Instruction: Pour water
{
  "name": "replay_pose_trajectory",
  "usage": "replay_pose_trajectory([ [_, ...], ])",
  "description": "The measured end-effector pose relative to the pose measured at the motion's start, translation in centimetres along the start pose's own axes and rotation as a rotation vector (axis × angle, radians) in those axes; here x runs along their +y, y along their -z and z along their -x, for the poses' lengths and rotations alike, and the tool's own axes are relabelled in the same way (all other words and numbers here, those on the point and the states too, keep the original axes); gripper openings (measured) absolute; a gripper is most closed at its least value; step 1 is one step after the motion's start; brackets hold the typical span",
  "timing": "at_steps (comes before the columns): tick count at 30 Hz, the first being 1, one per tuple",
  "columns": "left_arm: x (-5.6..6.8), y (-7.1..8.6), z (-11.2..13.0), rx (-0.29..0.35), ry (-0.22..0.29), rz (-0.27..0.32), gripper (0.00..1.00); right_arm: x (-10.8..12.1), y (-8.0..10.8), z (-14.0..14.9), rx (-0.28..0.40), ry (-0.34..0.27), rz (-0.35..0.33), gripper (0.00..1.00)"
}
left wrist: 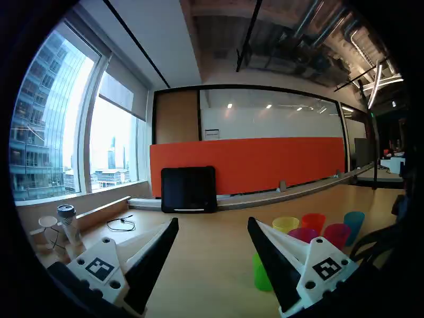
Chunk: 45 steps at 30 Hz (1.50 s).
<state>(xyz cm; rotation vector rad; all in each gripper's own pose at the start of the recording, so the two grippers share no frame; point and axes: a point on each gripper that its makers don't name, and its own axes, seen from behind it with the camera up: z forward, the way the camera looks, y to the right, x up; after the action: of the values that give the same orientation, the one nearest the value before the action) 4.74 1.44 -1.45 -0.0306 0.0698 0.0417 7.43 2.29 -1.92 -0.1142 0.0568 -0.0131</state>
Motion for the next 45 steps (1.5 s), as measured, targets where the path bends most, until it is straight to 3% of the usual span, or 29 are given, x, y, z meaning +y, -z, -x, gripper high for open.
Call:
replay_pose_trajectory([
  [21, -0.2, -0.6, 3.6, -0.035, 0.064, 0.003, 0.97, -0.6, -0.2, -1.4, 0.017, -0.003, -0.006, 1.0],
  [45, -0.5, -1.0, 4.7, -0.067, 0.048, 0.0, 0.97, -0.5, 0.1, -2.1, 0.022, -0.01, -0.002, 1.0],
])
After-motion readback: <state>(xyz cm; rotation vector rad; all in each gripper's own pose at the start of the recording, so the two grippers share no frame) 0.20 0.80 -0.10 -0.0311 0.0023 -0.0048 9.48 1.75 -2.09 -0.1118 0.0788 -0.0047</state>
